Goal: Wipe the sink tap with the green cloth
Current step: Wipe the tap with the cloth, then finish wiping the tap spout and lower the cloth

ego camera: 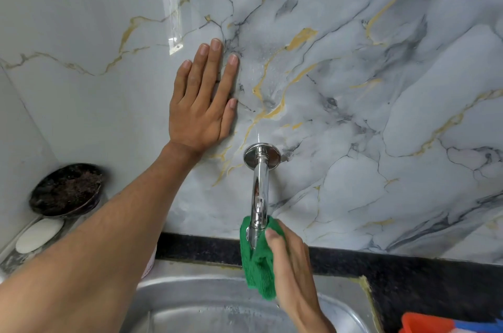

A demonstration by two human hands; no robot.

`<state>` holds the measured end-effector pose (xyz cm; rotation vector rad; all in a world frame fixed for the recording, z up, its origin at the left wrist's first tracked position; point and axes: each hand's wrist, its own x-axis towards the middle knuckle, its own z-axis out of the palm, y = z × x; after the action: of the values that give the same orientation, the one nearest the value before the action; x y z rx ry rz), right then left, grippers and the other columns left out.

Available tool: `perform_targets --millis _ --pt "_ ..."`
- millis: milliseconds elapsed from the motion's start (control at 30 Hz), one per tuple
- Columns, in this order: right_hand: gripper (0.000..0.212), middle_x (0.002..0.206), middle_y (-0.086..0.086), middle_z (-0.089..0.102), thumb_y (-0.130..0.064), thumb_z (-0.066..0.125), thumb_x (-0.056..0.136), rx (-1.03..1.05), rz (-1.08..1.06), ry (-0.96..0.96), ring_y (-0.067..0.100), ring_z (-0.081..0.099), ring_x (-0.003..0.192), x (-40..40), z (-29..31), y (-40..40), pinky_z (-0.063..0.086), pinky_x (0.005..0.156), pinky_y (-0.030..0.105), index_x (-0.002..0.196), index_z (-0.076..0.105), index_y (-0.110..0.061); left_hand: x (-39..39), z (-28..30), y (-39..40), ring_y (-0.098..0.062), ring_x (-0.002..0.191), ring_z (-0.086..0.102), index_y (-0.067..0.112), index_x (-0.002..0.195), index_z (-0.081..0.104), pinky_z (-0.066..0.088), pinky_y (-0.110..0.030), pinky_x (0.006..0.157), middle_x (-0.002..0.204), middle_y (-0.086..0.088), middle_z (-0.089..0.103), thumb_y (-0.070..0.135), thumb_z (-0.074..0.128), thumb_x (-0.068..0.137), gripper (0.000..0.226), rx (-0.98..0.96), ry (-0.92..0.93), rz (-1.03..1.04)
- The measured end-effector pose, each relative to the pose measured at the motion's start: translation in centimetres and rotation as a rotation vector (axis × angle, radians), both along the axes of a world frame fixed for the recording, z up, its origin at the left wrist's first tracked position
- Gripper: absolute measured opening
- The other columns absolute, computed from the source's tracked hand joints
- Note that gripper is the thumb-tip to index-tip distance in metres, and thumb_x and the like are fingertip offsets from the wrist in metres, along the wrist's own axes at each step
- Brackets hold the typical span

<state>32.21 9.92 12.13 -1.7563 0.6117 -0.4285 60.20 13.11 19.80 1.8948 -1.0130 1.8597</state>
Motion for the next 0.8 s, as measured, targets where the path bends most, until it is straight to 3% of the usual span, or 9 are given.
perform_targets --millis 100,133,200,267,367,467,567,700,800 --pt "0.023 0.110 -0.009 0.064 -0.053 0.046 0.095 0.053 0.098 0.226 -0.001 0.054 0.111 -2.2 -0.6 0.1 0.043 0.077 0.014 0.098 0.065 -0.041 -0.2 0.2 -0.1 -0.035 0.154 0.030 0.009 0.161 0.032 0.029 -0.048 0.126 0.164 -0.020 0.027 0.031 0.035 0.099 0.066 0.018 -0.010 0.018" --pt "0.040 0.131 0.006 0.062 -0.062 0.049 0.091 0.085 0.205 0.328 0.011 0.056 0.123 -4.8 -2.2 -0.4 0.048 0.084 0.021 0.118 0.064 -0.036 -0.2 0.3 0.0 -0.035 0.154 0.031 0.009 0.161 0.032 0.028 -0.048 0.126 0.164 -0.021 0.028 0.031 0.034 0.099 0.065 0.026 -0.006 0.028" --pt "0.141 0.154 0.023 0.046 -0.104 0.039 0.044 0.157 0.137 0.399 0.029 0.050 0.139 -7.5 -10.5 -3.8 0.047 0.105 0.034 0.145 0.049 -0.006 -0.6 0.3 0.1 -0.037 0.153 0.032 0.008 0.160 0.032 0.029 -0.049 0.126 0.163 -0.023 0.032 0.031 0.034 0.100 0.065 0.033 0.022 0.065" --pt "0.172 0.163 0.027 0.026 -0.111 0.012 0.027 0.500 0.081 0.258 0.031 0.037 0.149 -8.2 -14.1 -5.7 0.035 0.119 0.036 0.153 0.030 0.005 -1.5 0.2 0.4 -0.038 0.154 0.031 0.007 0.161 0.030 0.031 -0.050 0.126 0.162 -0.025 0.035 0.031 0.035 0.101 0.065 0.051 0.080 0.098" --pt "0.113 0.151 0.039 0.040 -0.077 0.013 0.086 0.896 -0.006 -0.086 0.016 0.070 0.116 -15.2 -5.2 -1.7 0.053 0.099 0.029 0.140 0.044 0.017 -4.6 1.3 1.1 -0.038 0.157 0.022 0.004 0.162 0.025 0.031 -0.051 0.127 0.165 -0.028 0.028 0.029 0.035 0.107 0.061 0.122 0.237 0.083" --pt "0.067 0.128 0.023 0.070 -0.046 0.083 0.067 1.077 0.018 -0.067 0.030 0.069 0.118 -20.5 -2.8 -0.8 0.048 0.109 0.049 0.119 0.074 -0.004 -12.3 2.5 2.6 -0.037 0.151 0.033 0.001 0.155 0.036 0.032 -0.048 0.124 0.161 -0.027 0.035 0.038 0.035 0.110 0.059 0.033 0.627 -0.156" --pt "0.033 0.103 0.023 0.079 -0.002 0.078 0.066 1.032 -0.061 -0.031 0.037 0.078 0.089 -24.9 -2.0 -2.3 0.063 0.078 0.051 0.099 0.082 -0.006 -26.1 0.5 5.3 -0.022 0.115 0.060 0.007 0.131 0.058 0.045 -0.031 0.102 0.125 -0.018 0.066 0.052 0.039 0.105 0.056 -0.221 1.041 -0.476" --pt "0.055 0.119 0.034 0.070 -0.003 0.074 0.063 0.997 -0.235 -0.039 0.049 0.070 0.106 -30.8 -3.0 -6.4 0.055 0.089 0.068 0.117 0.070 0.000 -45.4 -6.5 4.7 -0.008 0.102 0.068 0.023 0.120 0.066 0.052 -0.026 0.087 0.108 0.005 0.074 0.085 0.049 0.067 0.083 -0.257 1.915 -0.694" --pt "0.053 0.121 0.037 0.068 -0.004 0.070 0.069 1.007 -0.275 -0.007 0.054 0.064 0.114 -34.8 -4.7 -9.8 0.047 0.096 0.074 0.121 0.066 0.004 -52.9 -11.5 0.5 -0.015 0.098 0.074 0.024 0.122 0.065 0.061 -0.034 0.083 0.108 -0.002 0.076 0.078 0.072 0.047 0.093 -0.241 2.282 -0.627"
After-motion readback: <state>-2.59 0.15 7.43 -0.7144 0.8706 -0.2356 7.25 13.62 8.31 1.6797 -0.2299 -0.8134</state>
